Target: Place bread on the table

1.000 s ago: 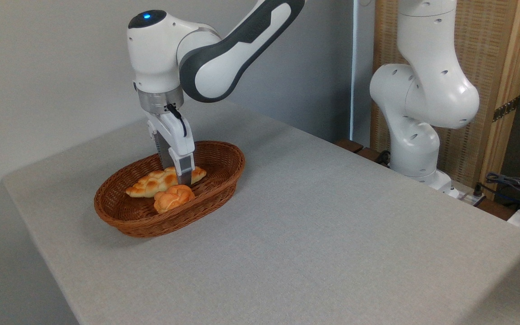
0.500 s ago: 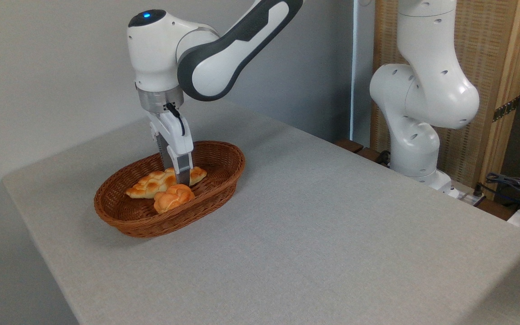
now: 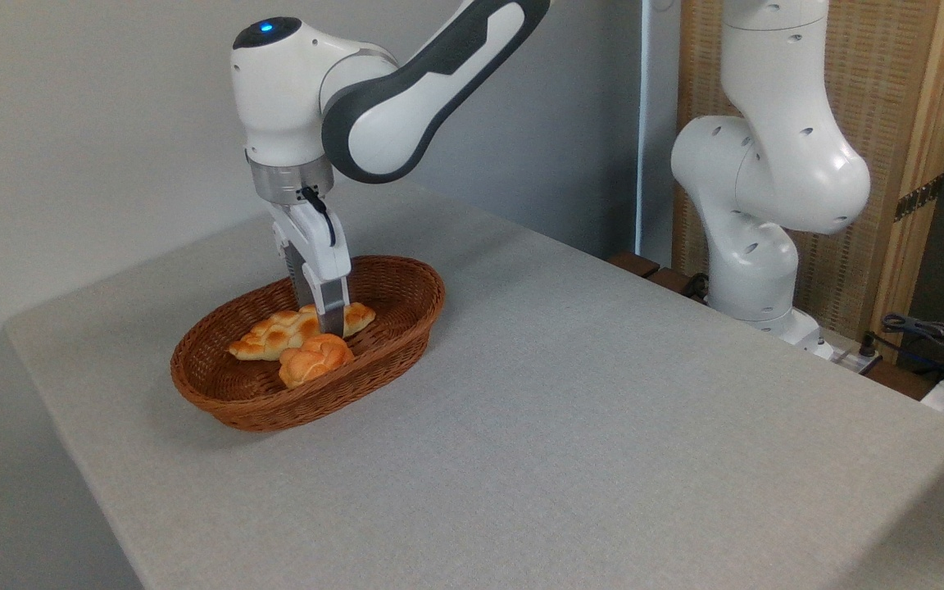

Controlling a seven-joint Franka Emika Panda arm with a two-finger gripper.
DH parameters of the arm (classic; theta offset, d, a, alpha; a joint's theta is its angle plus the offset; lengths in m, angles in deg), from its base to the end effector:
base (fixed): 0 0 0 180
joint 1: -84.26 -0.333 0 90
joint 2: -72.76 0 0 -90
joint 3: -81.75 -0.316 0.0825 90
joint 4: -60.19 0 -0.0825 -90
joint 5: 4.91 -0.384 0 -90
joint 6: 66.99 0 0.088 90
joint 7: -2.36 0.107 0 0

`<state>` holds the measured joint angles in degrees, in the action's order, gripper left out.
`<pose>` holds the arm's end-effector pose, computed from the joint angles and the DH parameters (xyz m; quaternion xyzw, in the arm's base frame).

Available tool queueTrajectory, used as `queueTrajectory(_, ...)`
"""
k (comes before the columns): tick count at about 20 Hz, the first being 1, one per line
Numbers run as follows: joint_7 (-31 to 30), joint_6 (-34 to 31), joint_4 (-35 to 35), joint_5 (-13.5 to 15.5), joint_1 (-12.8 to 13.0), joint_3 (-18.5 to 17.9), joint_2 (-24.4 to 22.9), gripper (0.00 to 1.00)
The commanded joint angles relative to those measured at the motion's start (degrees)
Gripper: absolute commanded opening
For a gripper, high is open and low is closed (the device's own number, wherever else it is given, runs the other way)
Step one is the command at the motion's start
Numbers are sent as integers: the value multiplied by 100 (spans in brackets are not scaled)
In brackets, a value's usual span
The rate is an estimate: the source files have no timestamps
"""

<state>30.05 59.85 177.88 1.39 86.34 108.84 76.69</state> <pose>0.4984 -0.2787 0.4175 0.8915 -0.4463 0.0480 0.0617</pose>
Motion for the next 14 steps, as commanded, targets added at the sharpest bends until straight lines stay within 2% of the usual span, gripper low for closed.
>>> queueTrajectory(1,-71,60,-62,-94,-5,-1,21,47)
queueTrajectory(8,-80,60,-71,-59,-14,-19,-76,47)
queueTrajectory(14,-89,-124,-475,-33,-58,-124,-199,48)
